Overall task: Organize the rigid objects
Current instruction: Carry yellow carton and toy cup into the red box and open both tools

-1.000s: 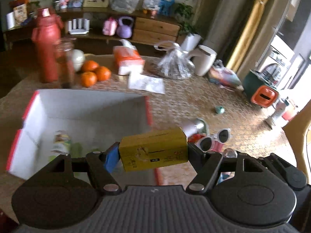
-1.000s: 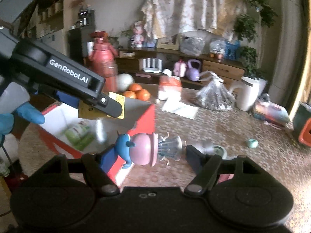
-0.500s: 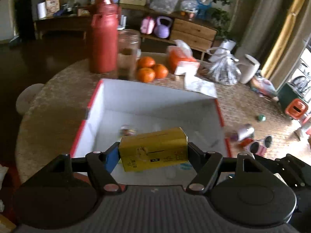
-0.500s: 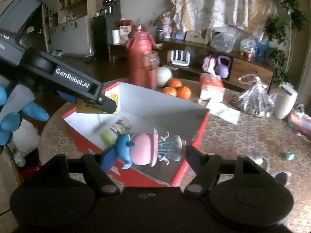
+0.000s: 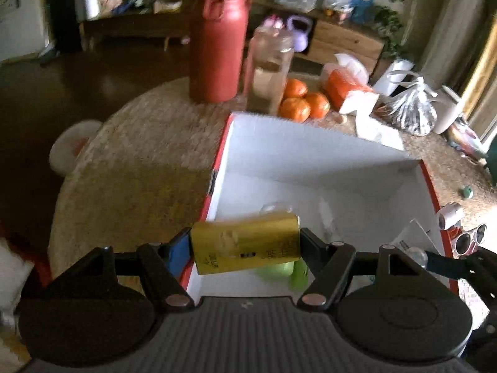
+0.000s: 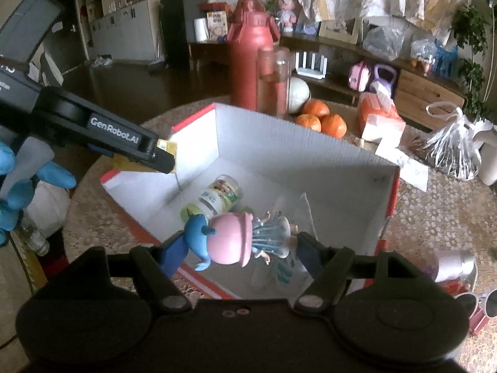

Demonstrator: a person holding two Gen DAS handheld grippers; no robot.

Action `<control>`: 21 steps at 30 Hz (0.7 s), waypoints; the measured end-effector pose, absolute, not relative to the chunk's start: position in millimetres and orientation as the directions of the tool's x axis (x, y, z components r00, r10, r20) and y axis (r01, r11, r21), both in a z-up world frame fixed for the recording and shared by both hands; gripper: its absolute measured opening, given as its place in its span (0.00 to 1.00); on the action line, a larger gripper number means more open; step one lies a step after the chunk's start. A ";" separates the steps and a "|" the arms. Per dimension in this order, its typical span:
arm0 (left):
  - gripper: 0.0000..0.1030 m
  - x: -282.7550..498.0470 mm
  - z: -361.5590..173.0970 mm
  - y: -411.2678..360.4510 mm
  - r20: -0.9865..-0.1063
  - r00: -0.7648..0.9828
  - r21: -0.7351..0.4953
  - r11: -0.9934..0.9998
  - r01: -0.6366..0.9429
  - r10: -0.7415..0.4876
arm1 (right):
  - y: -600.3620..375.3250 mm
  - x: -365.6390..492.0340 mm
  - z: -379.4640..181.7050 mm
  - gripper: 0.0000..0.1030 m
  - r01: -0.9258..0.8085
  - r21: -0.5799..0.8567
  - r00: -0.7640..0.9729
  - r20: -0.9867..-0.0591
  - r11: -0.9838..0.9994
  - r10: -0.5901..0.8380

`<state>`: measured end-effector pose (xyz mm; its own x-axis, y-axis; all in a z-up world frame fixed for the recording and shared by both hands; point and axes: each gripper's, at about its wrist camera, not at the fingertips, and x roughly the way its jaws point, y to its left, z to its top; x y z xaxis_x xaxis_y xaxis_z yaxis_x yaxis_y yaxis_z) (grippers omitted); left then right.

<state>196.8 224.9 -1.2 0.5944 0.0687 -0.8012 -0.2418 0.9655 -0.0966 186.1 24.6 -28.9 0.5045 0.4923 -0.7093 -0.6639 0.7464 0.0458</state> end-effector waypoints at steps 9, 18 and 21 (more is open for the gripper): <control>0.69 230.7 -9.9 214.4 -0.800 0.595 -0.046 0.980 -0.194 0.080 | 30.6 222.1 -52.1 0.73 -0.622 0.006 0.519 -0.745 0.783 0.418; 0.69 262.1 -43.9 202.3 -0.830 0.552 -0.012 0.988 -0.156 0.077 | 38.3 233.1 -64.6 0.73 -0.644 -0.077 0.514 -0.781 0.761 0.356; 0.69 267.3 -46.3 198.0 -0.833 0.552 -0.038 0.989 -0.145 0.049 | 43.7 234.0 -66.2 0.74 -0.643 -0.105 0.511 -0.797 0.758 0.323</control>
